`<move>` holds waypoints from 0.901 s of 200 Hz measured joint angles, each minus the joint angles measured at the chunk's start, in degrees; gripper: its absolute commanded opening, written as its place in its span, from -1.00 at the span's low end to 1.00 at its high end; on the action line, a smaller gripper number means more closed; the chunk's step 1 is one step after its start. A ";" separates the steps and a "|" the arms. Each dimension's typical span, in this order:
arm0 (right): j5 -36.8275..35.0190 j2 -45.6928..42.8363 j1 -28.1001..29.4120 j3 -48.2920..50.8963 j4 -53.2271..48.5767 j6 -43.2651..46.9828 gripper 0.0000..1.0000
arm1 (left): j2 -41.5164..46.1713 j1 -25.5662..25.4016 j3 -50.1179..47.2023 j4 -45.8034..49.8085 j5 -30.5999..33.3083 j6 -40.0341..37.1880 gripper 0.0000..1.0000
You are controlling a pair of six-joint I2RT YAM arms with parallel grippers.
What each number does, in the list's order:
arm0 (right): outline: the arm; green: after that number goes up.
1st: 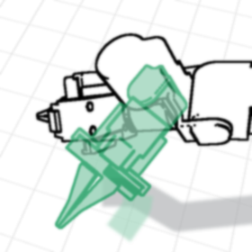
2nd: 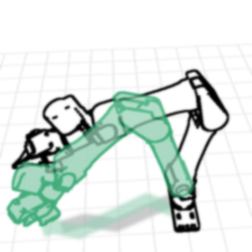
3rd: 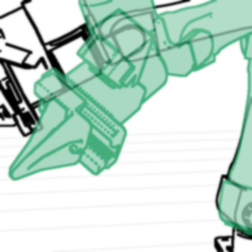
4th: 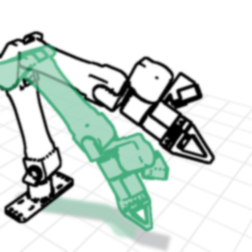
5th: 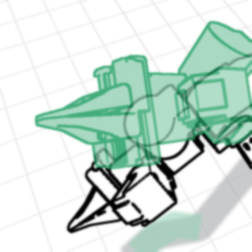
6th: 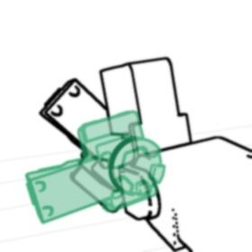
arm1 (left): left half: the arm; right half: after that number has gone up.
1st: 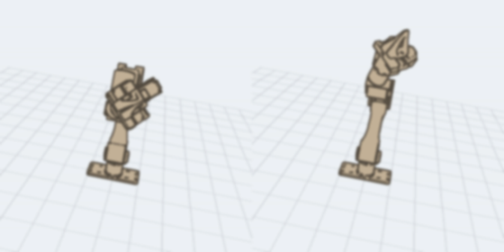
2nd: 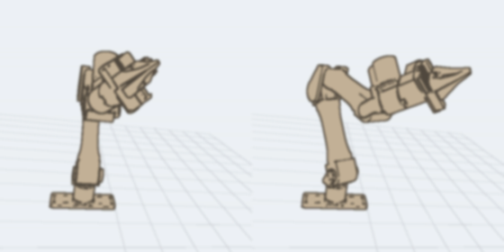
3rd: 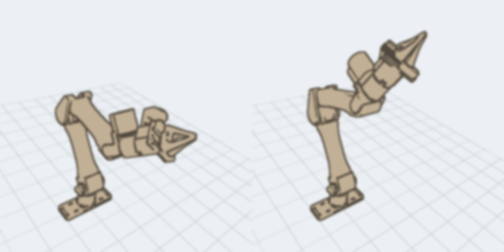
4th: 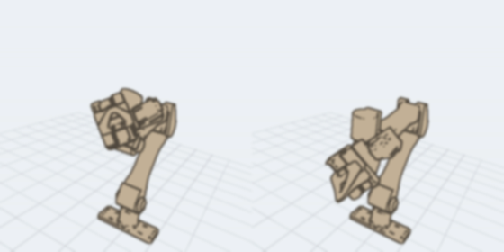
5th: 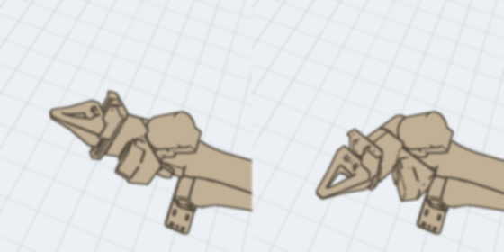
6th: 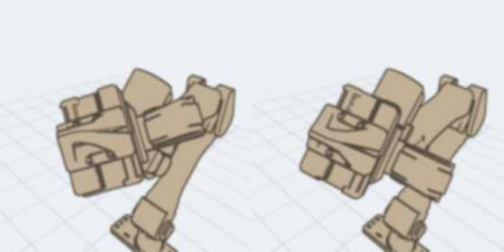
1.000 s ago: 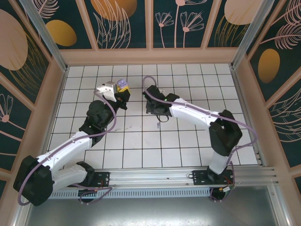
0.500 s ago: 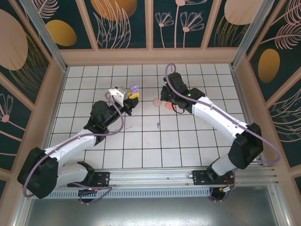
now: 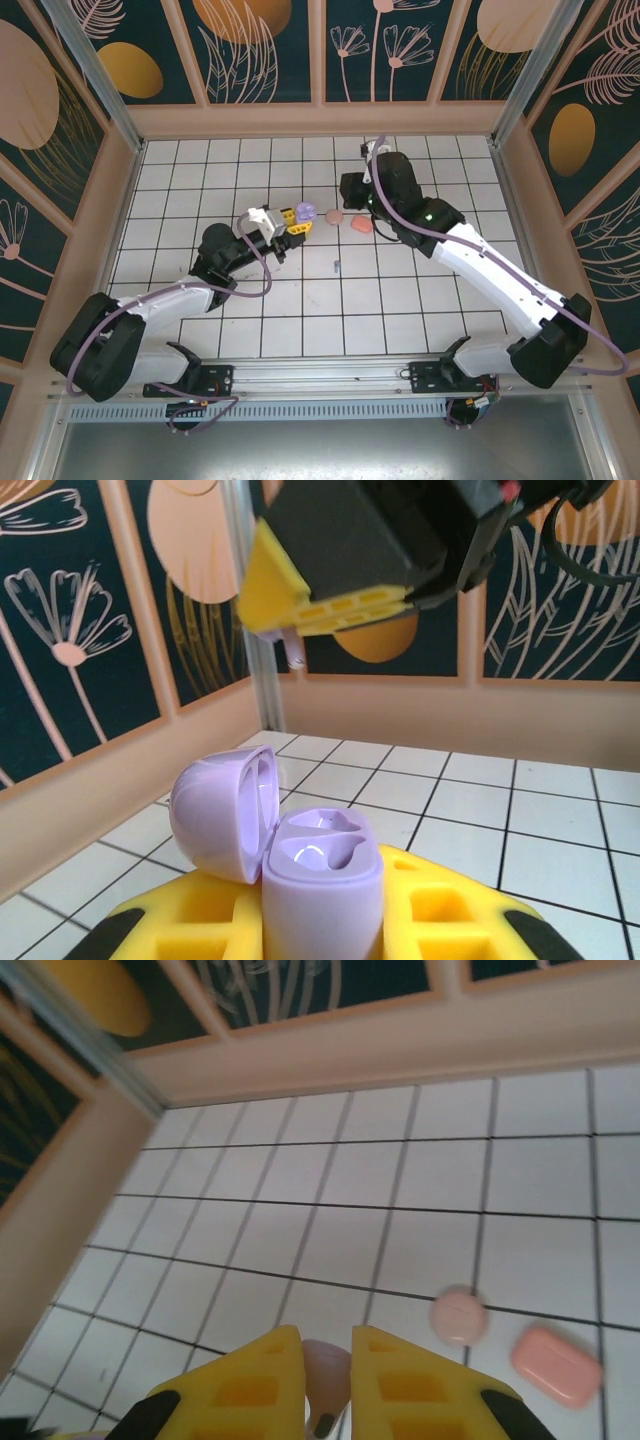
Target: Insert wireless bluetooth earbuds into charging case
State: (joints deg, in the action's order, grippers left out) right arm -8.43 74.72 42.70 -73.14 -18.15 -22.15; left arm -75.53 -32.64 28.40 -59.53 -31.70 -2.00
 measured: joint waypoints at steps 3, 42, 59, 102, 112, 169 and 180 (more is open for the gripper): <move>0.17 -0.28 0.52 0.31 0.52 0.59 -0.72 | -0.20 0.00 0.00 -0.33 -0.28 0.02 -1.00; 2.12 -2.95 5.60 6.03 7.30 5.01 -0.72 | -1.09 0.00 -0.02 -3.32 -3.87 -0.31 -1.00; 2.80 -3.87 6.84 8.57 9.49 6.21 -0.72 | -1.09 0.00 -0.02 -4.37 -5.05 -0.83 -1.00; 2.93 -6.36 9.07 12.07 13.31 7.30 -0.72 | -1.09 0.00 -0.02 -5.42 -7.32 -1.57 -1.00; 2.89 -6.56 9.77 12.09 13.90 7.32 -0.72 | -1.09 0.00 -0.02 -5.46 -7.58 -1.68 -1.00; 2.21 -6.69 11.69 12.13 15.43 7.32 -0.72 | -1.03 0.00 -0.02 -5.46 -8.37 -1.66 -1.00; 2.19 -6.69 11.69 12.13 15.43 7.32 -0.72 | -1.01 0.00 -0.02 -5.51 -8.39 -1.66 -1.00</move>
State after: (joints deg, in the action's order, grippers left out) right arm -6.24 68.03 54.39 -61.01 -2.72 -14.83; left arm -76.53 -32.64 28.38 -65.04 -40.10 -3.66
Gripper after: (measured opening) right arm 0.143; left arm 0.232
